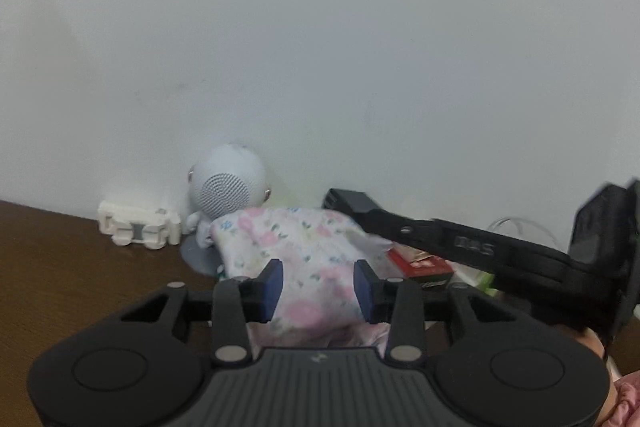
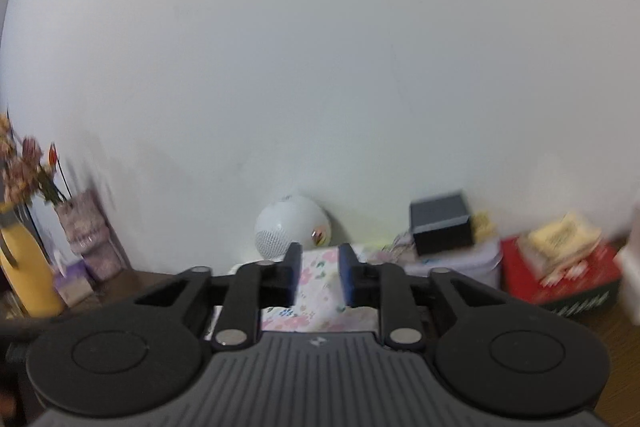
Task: Fold clothes
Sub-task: 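Carry the bundle with both grippers onto the folded cream shirt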
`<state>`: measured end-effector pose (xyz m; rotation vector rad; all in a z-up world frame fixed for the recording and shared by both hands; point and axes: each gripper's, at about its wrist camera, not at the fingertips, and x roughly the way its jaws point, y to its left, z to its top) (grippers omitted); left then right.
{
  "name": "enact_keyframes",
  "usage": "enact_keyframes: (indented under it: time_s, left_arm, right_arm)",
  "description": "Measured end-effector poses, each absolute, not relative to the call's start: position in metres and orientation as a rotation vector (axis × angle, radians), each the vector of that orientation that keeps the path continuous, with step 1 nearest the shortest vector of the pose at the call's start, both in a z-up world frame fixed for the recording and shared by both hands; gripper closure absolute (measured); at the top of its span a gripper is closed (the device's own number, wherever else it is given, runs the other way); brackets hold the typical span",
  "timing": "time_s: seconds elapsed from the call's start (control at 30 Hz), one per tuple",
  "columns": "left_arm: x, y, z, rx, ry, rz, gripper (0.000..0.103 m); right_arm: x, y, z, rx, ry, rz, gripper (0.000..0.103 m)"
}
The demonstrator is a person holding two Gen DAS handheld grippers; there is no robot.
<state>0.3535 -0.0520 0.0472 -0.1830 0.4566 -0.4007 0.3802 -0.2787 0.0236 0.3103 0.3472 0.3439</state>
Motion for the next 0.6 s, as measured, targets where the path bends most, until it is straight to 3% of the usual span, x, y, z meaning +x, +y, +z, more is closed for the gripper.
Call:
enact_keyframes:
  time_s: [0.3,0.4,0.47,0.5,0.57,0.6]
  left_arm:
    - [0.355,-0.067,0.021,-0.107,0.432,-0.384,0.067]
    - [0.349,-0.060,0.024,-0.145,0.414,-0.380,0.060]
    - [0.342,-0.053,0.029,-0.159,0.389,-0.357,0.040]
    - [0.336,-0.051,0.032,-0.157,0.371,-0.338,0.033]
    - [0.324,-0.048,0.037,-0.131,0.320,-0.290,0.008]
    - [0.318,-0.046,0.038,-0.119,0.288,-0.261,0.003]
  right_arm:
    - [0.393,-0.257,0.001,0.200,0.444,0.304,0.084]
    - [0.388,-0.259,0.005,0.202,0.429,0.314,0.081]
    - [0.383,-0.264,0.010,0.220,0.405,0.322,0.073]
    - [0.379,-0.267,0.013,0.229,0.391,0.324,0.062]
    - [0.368,-0.271,0.020,0.227,0.356,0.326,0.046]
    - [0.361,-0.271,0.023,0.216,0.338,0.330,0.034]
